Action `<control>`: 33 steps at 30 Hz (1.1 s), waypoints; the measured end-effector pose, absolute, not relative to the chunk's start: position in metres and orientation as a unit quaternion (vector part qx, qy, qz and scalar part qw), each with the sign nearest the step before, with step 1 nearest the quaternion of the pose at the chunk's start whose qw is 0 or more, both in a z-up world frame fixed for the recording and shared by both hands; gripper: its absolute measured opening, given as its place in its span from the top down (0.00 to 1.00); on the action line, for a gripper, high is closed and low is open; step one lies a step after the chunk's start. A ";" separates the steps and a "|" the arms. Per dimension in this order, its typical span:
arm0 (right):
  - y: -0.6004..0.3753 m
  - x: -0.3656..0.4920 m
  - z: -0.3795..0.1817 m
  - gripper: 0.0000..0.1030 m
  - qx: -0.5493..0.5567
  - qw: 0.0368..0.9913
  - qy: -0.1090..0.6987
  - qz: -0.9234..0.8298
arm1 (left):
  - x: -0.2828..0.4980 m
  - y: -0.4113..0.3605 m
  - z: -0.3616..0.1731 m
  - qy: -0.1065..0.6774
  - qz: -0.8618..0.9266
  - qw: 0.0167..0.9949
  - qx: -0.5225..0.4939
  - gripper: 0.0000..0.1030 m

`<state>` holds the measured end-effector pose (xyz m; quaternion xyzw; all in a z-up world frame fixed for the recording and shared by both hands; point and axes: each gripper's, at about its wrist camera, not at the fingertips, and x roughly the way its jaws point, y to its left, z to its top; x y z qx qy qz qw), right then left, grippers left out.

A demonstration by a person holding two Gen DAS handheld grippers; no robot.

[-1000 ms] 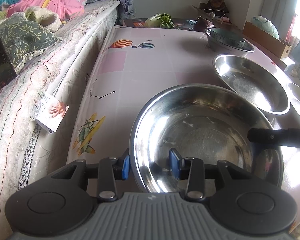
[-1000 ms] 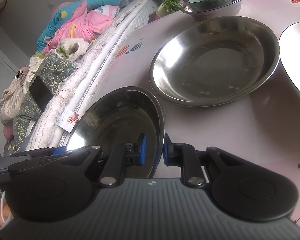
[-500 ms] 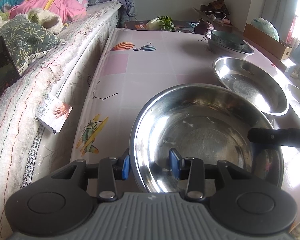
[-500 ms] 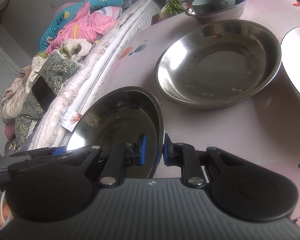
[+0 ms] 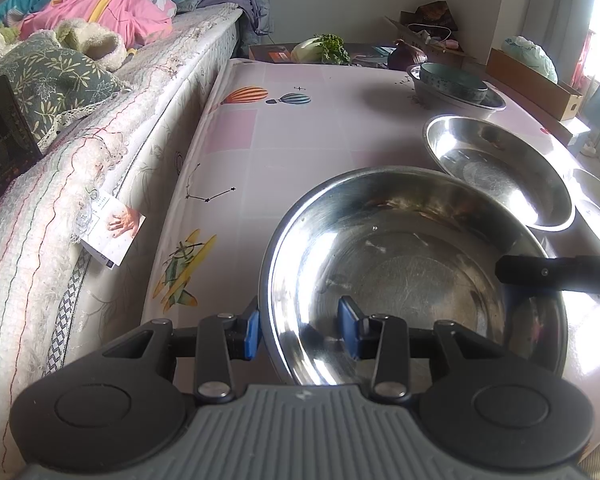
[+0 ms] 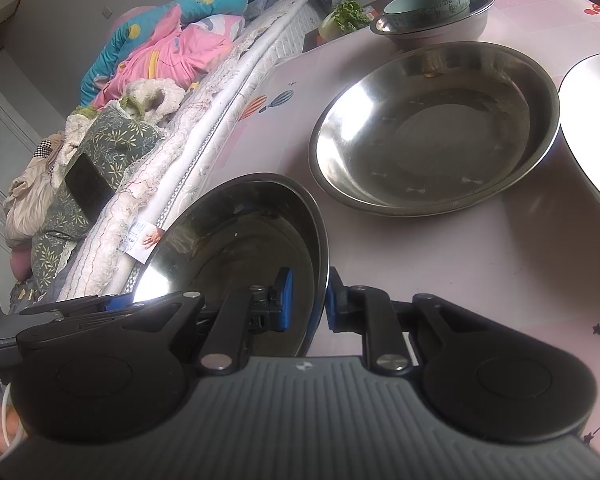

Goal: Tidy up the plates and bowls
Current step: 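Carry the steel basin with both tools toward the other steel basin, then lower the basin onto the other steel basin and open both tools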

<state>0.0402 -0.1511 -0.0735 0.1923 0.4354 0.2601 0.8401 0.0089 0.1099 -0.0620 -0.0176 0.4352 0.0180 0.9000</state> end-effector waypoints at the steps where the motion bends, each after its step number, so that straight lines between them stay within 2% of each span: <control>1: -0.152 0.040 -0.073 0.84 0.193 0.840 0.435 0.260 | 0.008 0.110 -0.061 0.434 0.018 0.900 -0.017 0.62; 33: -0.204 0.047 -0.044 0.84 0.227 0.866 0.391 0.214 | 0.045 0.069 -0.029 0.386 -0.042 0.922 0.010 0.61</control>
